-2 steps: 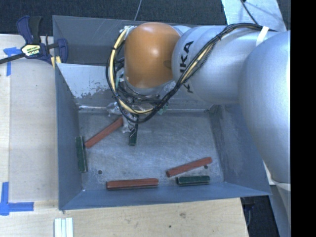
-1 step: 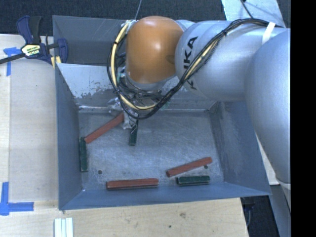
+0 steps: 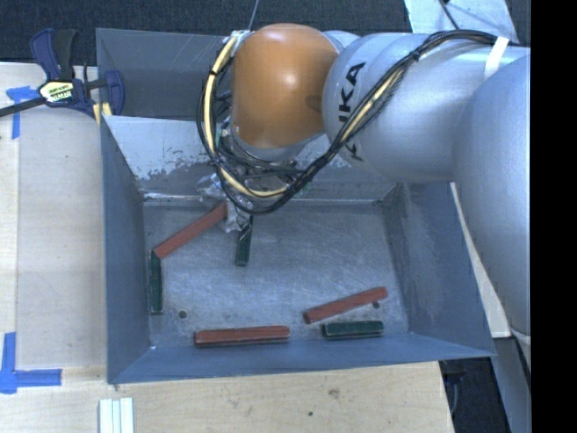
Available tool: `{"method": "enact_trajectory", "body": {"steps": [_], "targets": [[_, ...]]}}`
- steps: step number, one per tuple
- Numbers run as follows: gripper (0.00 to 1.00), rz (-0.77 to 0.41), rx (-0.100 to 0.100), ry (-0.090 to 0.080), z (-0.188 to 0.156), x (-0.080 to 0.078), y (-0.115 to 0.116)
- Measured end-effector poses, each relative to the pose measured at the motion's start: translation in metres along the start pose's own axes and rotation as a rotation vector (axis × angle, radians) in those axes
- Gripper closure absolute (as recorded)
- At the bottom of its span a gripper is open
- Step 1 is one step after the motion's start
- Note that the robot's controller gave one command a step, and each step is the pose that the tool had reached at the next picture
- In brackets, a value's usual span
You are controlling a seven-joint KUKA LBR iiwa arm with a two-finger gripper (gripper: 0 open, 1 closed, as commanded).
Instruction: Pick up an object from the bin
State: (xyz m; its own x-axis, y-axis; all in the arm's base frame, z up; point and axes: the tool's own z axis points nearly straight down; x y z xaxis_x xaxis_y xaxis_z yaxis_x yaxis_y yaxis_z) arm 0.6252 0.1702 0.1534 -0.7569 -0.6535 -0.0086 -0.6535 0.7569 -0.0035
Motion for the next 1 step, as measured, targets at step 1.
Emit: {"method": "enact_trajectory", "body": {"steps": [1], "targets": [[1.0,0.001,-0.002,0.005,-0.007,0.0007,0.0003]]}}
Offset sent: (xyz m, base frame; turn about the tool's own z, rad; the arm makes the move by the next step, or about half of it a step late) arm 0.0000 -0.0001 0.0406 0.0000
